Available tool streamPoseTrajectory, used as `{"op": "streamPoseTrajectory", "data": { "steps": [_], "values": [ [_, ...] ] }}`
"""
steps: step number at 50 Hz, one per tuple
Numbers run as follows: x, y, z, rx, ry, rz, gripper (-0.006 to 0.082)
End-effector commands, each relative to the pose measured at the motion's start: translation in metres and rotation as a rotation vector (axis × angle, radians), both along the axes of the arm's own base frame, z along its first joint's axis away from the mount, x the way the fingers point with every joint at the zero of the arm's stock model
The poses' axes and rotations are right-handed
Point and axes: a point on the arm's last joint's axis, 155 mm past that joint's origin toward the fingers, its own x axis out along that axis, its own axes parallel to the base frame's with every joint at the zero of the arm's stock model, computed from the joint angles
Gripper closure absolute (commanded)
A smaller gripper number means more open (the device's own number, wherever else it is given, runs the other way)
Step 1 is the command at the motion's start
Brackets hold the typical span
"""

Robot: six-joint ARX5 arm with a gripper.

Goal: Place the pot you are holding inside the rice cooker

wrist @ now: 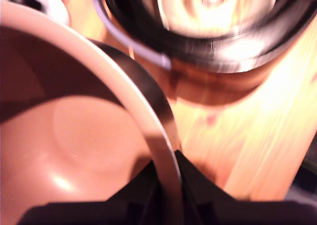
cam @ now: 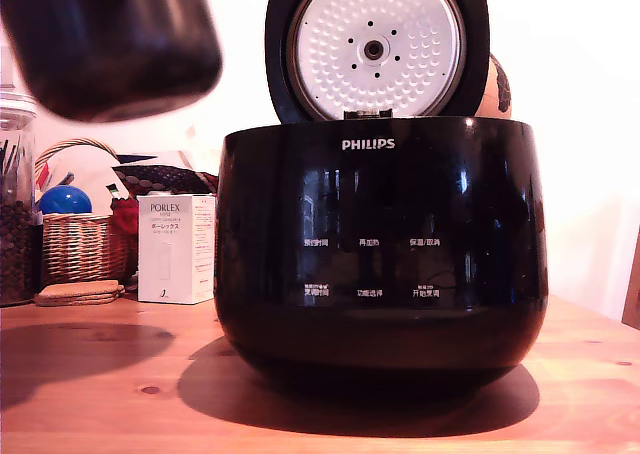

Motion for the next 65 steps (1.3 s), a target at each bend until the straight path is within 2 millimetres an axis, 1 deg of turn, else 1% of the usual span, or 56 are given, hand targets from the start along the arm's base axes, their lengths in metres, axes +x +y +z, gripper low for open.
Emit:
{"op": "streamPoseTrajectory", "data": {
  "steps": [1, 10, 18, 27, 39, 48, 53, 65],
  "values": [
    [-0.006, -0.012, 0.019, -0.046, -0.056, -0.042, 0.0791],
    [-0.024, -0.034, 0.020, -0.068, -0.041, -0.118, 0.0791],
    [-0.035, -0.050, 0.022, -0.090, -0.039, -0.177, 0.0791],
    [-0.046, -0.080, 0.035, -0.185, -0.056, -0.268, 0.0791],
    [-0.058, -0.105, 0.042, -0.251, -0.061, -0.350, 0.0791],
    [-0.058, -0.124, 0.044, -0.284, -0.078, -0.394, 0.0791],
    [-0.056, -0.134, 0.042, -0.289, -0.085, -0.413, 0.0791],
    [-0.045, -0.152, 0.028, -0.273, -0.088, -0.447, 0.0791]
  ]
}}
